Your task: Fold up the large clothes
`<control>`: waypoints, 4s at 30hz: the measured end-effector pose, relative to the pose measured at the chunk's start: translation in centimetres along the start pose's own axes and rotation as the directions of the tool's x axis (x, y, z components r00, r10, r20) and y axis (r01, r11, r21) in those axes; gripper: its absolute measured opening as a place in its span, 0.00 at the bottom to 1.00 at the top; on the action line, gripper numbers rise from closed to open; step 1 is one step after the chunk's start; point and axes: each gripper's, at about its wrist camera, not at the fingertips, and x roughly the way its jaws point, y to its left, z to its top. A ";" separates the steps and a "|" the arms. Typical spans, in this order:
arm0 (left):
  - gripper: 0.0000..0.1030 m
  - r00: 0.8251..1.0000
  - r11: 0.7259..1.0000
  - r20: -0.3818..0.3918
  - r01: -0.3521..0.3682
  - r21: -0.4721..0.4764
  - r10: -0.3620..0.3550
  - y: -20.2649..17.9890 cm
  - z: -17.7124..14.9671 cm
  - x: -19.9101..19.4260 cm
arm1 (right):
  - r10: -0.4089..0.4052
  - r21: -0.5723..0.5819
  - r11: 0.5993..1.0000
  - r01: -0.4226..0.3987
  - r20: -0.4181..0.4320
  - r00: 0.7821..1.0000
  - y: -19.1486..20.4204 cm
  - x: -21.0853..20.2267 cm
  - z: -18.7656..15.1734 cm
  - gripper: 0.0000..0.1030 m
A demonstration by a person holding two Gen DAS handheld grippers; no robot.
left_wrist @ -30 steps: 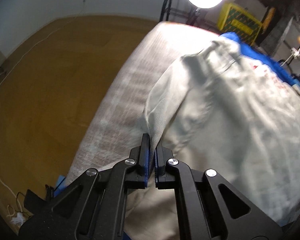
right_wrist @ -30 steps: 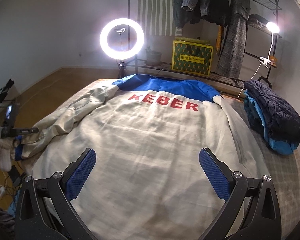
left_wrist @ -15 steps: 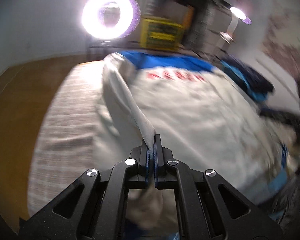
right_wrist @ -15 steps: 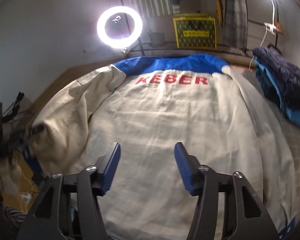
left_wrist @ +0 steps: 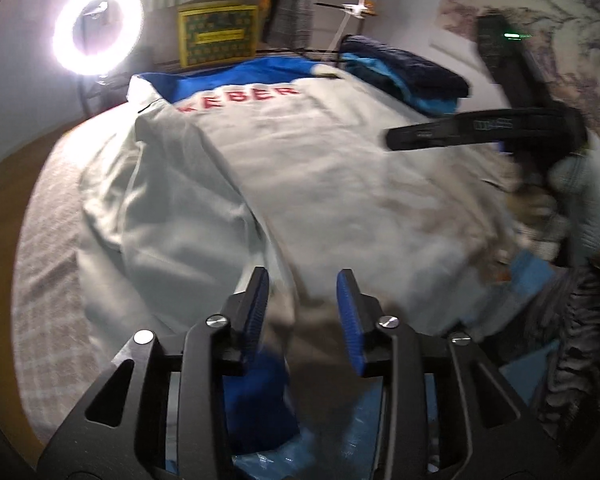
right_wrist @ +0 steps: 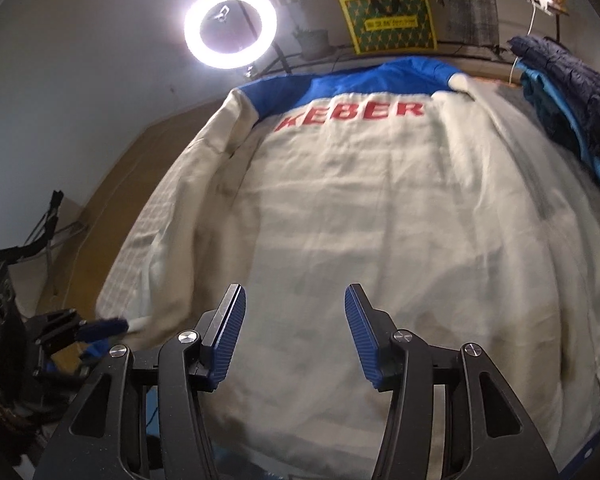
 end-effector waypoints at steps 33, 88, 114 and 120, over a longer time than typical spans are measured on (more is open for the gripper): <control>0.01 0.992 0.797 0.019 0.112 -0.593 -0.125 11.7 -4.6 -1.9 | 0.479 0.193 0.878 -0.439 -0.340 0.809 7.8 6.8 -7.0 0.08; 0.54 0.994 0.709 -0.067 -0.107 -0.697 0.084 18.1 -13.6 -6.2 | 0.278 -0.076 0.921 -0.382 -0.559 0.781 14.0 13.4 -12.4 0.09; 0.61 0.957 0.512 0.145 0.259 -0.819 -0.253 21.8 -18.2 -0.2 | 0.154 -0.289 0.918 -0.271 -0.370 0.916 14.1 9.1 -8.2 0.09; 0.58 0.947 0.587 0.122 0.281 -0.759 -0.296 19.6 -17.0 -1.4 | 0.139 -0.316 0.910 -0.268 -0.378 0.915 14.1 8.9 -7.8 0.09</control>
